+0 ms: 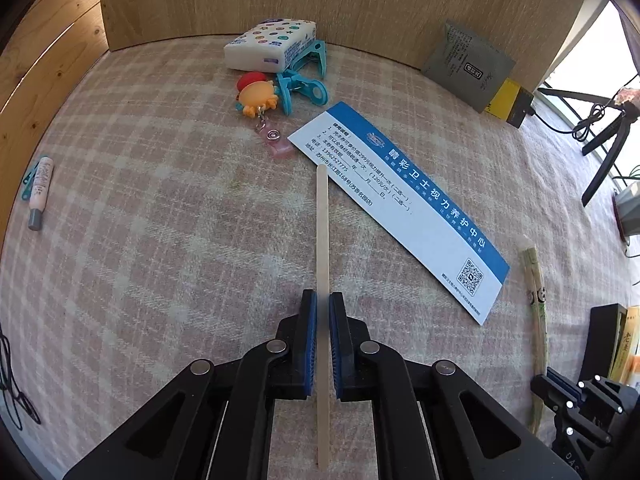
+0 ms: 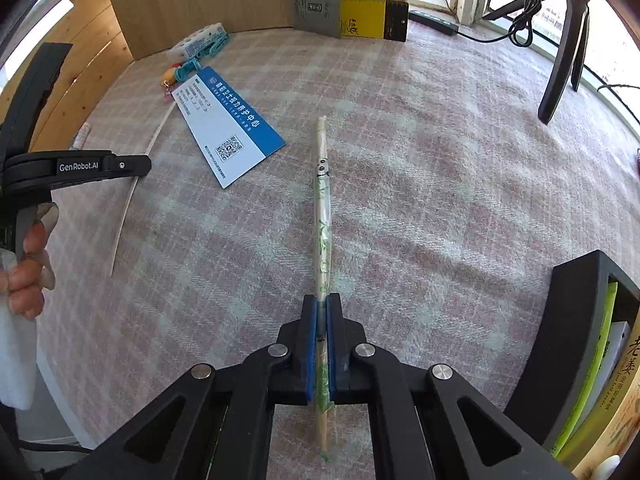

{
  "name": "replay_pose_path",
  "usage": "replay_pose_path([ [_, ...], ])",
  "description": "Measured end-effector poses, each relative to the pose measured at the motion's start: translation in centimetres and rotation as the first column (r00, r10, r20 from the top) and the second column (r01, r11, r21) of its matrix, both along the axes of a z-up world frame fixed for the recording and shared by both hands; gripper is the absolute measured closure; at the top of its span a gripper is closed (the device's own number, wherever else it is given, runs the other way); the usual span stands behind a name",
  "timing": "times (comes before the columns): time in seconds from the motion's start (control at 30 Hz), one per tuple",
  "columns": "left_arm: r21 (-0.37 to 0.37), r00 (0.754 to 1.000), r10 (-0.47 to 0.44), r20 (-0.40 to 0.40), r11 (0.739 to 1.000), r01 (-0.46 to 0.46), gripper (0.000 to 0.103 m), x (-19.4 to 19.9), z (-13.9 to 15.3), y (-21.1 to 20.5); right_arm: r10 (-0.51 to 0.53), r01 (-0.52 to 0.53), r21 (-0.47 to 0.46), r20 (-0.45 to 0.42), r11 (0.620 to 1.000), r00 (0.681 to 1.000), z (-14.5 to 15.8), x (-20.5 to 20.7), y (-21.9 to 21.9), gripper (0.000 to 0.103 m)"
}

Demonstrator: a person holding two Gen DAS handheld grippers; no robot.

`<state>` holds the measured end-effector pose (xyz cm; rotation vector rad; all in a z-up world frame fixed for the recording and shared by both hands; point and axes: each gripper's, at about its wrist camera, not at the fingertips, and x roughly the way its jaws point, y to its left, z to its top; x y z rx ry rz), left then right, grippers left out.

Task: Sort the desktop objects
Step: 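Lift the chopsticks with the right tool while the left tool grasps a wooden stick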

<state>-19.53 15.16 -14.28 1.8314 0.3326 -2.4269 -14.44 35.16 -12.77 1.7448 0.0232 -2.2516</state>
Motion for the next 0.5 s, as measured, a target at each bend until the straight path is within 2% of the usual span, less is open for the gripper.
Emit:
replay_pose_path([
  [0.27, 0.06, 1.0, 0.007, -0.023, 0.998, -0.005, 0.097, 4.7, 0.9, -0.8, -0.067, 0.068, -0.106, 0.007, 0.992, 0.998, 0.5, 3.7, 1.0, 0.099],
  [0.37, 0.084, 0.999, -0.004, -0.046, 0.996, 0.008, 0.097, 6.0, 2.4, -0.5, -0.105, 0.102, -0.157, -0.01, 0.982, 0.994, 1.8, 5.4, 1.7, 0.099],
  [0.5, 0.1, 0.994, -0.055, -0.092, 0.993, 0.064, 0.097, 7.0, 5.8, -1.0, -0.153, 0.142, -0.206, -0.042, 0.968, 0.987, 4.0, 7.5, 2.9, 0.099],
])
